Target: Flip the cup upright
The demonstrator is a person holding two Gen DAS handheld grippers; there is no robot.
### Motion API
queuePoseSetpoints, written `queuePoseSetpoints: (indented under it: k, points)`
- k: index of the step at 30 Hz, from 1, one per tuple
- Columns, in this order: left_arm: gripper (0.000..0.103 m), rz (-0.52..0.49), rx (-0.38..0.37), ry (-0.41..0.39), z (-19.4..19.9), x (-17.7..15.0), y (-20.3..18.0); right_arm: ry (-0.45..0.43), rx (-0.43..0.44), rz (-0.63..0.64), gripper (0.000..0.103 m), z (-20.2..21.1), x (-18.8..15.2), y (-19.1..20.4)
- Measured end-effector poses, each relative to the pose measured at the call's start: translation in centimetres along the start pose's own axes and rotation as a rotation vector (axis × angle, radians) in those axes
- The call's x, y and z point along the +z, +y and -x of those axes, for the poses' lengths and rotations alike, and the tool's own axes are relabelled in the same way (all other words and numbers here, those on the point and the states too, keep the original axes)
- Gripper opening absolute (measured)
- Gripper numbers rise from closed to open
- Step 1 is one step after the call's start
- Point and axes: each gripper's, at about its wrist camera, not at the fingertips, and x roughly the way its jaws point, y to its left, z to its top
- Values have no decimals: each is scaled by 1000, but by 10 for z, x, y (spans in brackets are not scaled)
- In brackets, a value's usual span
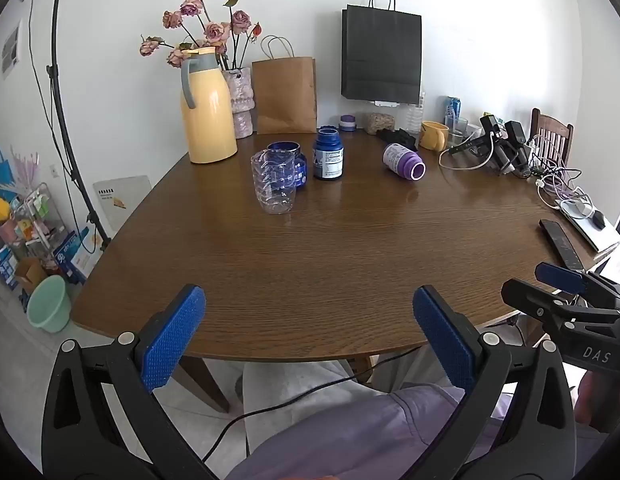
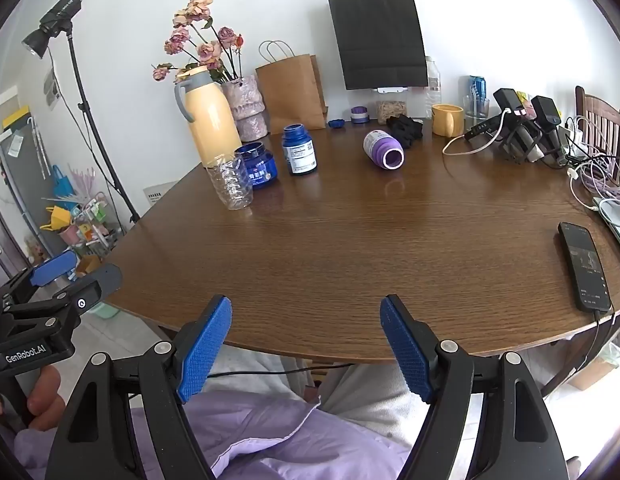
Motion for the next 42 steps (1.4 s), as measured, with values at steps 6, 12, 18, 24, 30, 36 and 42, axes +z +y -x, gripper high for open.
queuePoseSetpoints:
  k: [6,12,18,24,30,36,42]
  points:
    - [103,9,-8,1,0,0,0,-1,-1,0,80,0,0,-2]
    - [103,9,-6,2,0,0,0,-1,-6,6,80,0,0,-1]
    - [103,8,-5,5,0,0,1,-1,-4,6,80,0,-1,-4]
    - [103,9,-5,6,0,0,1,-3,-3,7,80,-1,-1,-2]
    - [103,9,-6,8,0,0,1,-1,-3,3,80,-1,0,-1]
    - [103,9,-6,10,0,0,1,0,-2,3,80,0,-1,-3]
    - [103,9,-7,11,0,0,1,1,-2,2,80,0,0,-3]
